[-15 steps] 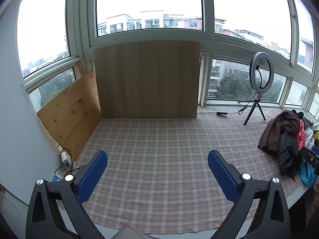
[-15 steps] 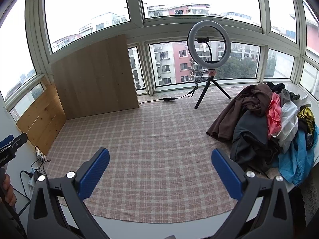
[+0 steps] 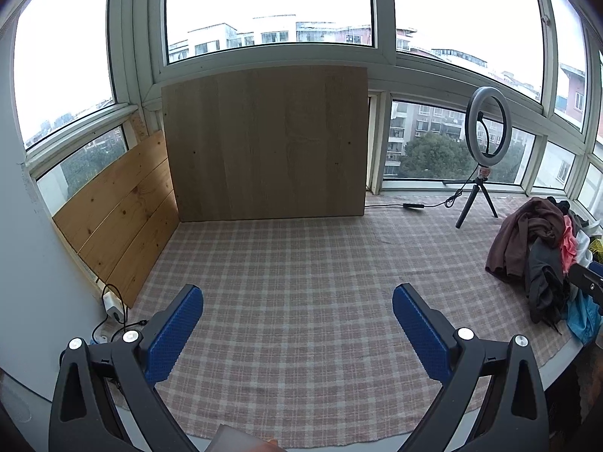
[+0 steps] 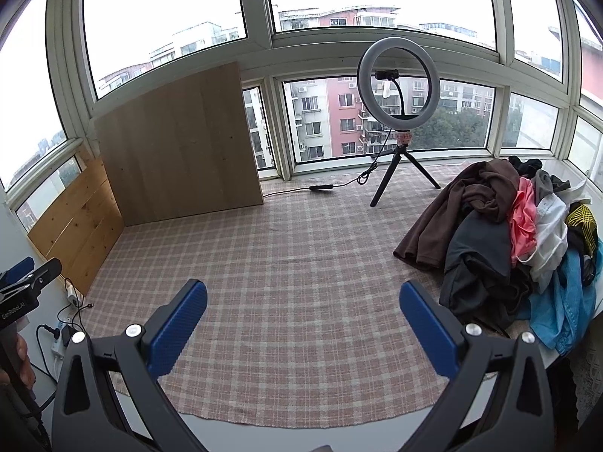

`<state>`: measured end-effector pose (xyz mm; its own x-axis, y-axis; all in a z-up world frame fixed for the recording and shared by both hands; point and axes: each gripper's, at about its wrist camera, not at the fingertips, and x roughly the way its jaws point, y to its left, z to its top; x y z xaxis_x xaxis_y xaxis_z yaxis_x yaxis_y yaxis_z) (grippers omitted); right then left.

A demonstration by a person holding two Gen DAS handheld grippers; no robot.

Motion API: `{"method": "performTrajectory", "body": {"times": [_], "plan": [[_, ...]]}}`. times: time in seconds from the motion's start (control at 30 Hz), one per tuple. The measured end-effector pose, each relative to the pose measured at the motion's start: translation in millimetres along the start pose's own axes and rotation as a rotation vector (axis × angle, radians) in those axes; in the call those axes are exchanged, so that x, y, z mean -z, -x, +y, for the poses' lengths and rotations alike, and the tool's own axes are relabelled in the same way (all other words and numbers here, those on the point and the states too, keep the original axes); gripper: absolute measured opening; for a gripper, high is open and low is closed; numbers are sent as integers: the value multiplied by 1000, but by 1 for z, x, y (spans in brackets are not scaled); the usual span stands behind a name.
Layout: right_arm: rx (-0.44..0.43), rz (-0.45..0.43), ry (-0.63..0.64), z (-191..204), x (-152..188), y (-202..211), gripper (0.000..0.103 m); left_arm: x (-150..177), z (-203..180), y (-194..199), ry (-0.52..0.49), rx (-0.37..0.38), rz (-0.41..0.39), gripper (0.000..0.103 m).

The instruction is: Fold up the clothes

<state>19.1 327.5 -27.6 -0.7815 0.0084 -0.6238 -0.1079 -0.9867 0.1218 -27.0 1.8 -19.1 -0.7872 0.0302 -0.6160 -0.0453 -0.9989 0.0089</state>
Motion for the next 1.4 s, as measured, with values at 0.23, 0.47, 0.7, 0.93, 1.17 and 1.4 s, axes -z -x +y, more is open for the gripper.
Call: {"method": "performTrajectory", "body": {"times": [0.23, 0.47, 0.7, 0.93, 1.17, 1.4], "plan": [[20, -11, -17, -2, 0, -4, 103, 4, -2, -19, -6, 35, 45, 101], [38, -20, -46, -5, -1, -5, 103, 10, 7, -40, 90, 124, 83, 101], [68, -21, -70, -9, 1, -4, 103, 6, -10, -54, -44, 43, 98, 100], [119, -31, -85, -14, 2, 2, 103, 0, -24, -67, -88, 135, 137, 100], [167, -12, -112, -21, 5, 0, 103, -4, -41, -79, -121, 188, 172, 100], [242, 3, -151, -32, 7, -1, 103, -11, -52, -94, -123, 265, 192, 100]]}}
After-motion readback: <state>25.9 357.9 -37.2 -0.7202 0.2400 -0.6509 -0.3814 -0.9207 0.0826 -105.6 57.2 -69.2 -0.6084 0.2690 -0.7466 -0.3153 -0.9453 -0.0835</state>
